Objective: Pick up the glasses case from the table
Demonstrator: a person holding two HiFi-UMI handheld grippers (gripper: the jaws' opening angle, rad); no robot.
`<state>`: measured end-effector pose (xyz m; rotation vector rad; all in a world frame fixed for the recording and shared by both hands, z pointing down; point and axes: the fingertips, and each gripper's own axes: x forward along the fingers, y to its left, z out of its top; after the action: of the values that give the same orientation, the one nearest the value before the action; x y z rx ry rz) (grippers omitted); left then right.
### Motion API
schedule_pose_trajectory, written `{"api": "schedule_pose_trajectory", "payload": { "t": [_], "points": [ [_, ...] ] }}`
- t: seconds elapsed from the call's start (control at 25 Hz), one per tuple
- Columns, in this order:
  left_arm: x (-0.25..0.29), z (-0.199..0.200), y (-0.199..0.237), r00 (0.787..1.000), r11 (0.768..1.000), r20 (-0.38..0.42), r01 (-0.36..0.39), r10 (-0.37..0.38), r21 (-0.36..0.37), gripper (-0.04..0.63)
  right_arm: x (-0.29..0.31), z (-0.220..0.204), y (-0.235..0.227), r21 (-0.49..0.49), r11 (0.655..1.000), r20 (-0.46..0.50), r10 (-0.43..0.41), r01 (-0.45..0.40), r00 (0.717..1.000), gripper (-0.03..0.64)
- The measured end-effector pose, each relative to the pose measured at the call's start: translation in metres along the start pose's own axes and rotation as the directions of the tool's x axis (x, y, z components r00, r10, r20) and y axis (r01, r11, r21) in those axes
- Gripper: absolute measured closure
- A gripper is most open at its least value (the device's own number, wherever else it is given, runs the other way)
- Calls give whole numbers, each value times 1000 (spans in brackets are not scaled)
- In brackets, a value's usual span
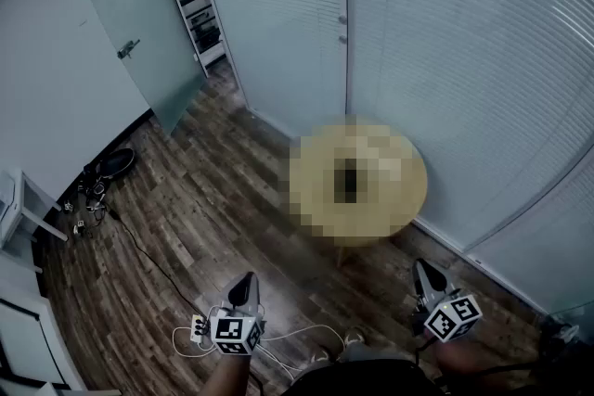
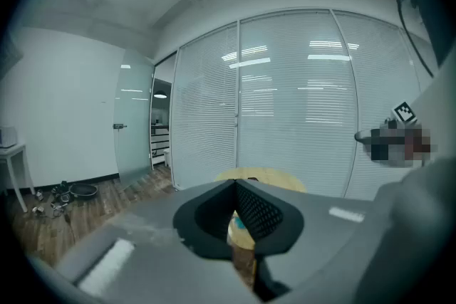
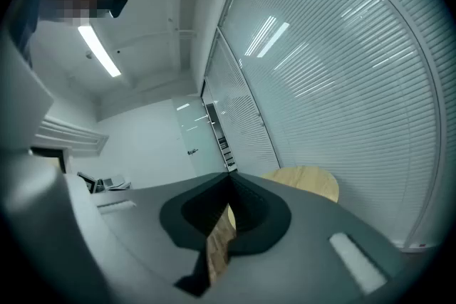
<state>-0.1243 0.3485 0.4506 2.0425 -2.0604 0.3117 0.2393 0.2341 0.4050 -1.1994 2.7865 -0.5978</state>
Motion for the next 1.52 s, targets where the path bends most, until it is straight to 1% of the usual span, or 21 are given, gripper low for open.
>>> {"api": "schedule_pose_trajectory", "payload": {
  "t": [0.08, 0.16, 0.24, 0.32, 0.44, 0.56, 0.64, 0.68, 0.8, 0.84, 0.88, 0.96, 1.04, 1.12, 1.16, 1.2, 1.28, 1.32, 1.4, 1.48, 1.52],
  "points": [
    [-5, 2, -5, 1000, 1000, -2, 17, -17, 13, 592, 0, 0, -1, -21, 1000, 9, 4, -4, 1000, 609],
    [-13, -1, -4, 1000, 1000, -3, 17, -17, 19, 591, -2, -3, 3, -19, 1000, 16, 4, -4, 1000, 609],
    [-23, -1, 6, 1000, 999, 1, -15, 15, 31, 591, -1, -7, 9, -4, 1000, 25, 8, -8, 1000, 609],
    [-27, 9, 10, 999, 996, 9, -40, 39, 77, 591, -2, -8, 10, 8, 1000, 33, 14, -14, 999, 609],
    [-27, 23, -3, 1000, 990, 15, -19, 17, 138, 591, -6, -7, 4, 7, 1000, 31, 19, -19, 999, 609],
    [-25, 32, -17, 1000, 989, 31, -7, 3, 148, 591, -9, -2, -1, -18, 999, 58, 31, -30, 998, 609],
    [-19, 34, -33, 999, 986, 32, -2, -4, 169, 591, -8, 9, 0, -38, 998, 83, 58, -55, 995, 609],
    [-15, 32, -46, 1000, 981, 23, 14, -19, 192, 591, -7, 12, -2, -46, 997, 84, 69, -65, 994, 609],
    [0, 22, -103, 994, 959, 0, 106, -110, 264, 591, -1, 11, -15, -57, 996, 55, 78, -75, 995, 609],
    [4, 21, -117, 992, 958, 7, 118, -124, 262, 591, 2, 9, -19, -60, 995, 45, 85, -82, 995, 609],
    [8, 23, -125, 992, 964, 22, 112, -121, 243, 591, 4, 7, -22, -70, 993, 39, 99, -96, 994, 609],
    [15, 37, -129, 994, 983, 67, 77, -89, 168, 591, 11, 9, -28, -110, 986, 39, 132, -128, 990, 609],
    [19, 59, -129, 991, 991, 102, 80, -92, 111, 591, 20, 11, -34, -107, 984, 34, 150, -146, 988, 609],
    [25, 75, -132, 984, 985, 114, 119, -134, 126, 591, 26, 9, -39, -78, 985, 17, 158, -157, 987, 609],
    [30, 79, -129, 983, 982, 119, 123, -140, 141, 591, 30, 7, -43, -81, 984, 7, 161, -160, 987, 609],
    [37, 82, -122, 983, 984, 132, 107, -127, 144, 591, 35, 5, -47, -93, 983, -1, 158, -158, 987, 609],
    [53, 88, -102, 981, 992, 177, 54, -74, 114, 591, 49, 1, -53, -103, 985, -13, 139, -139, 990, 609],
    [61, 89, -92, 980, 994, 191, 44, -62, 100, 591, 57, 0, -53, -97, 987, -15, 129, -130, 992, 609],
    [84, 85, -80, 979, 994, 184, 69, -84, 88, 591, 71, -2, -49, -92, 987, -18, 128, -129, 992, 609],
    [110, 87, -70, 979, 991, 172, 95, -110, 95, 591, 88, -2, -44, -94, 985, -27, 141, -143, 990, 609],
    [122, 91, -64, 976, 989, 180, 107, -124, 98, 591, 98, -1, -43, -91, 986, -30, 141, -143, 990, 609]
  ]
}}
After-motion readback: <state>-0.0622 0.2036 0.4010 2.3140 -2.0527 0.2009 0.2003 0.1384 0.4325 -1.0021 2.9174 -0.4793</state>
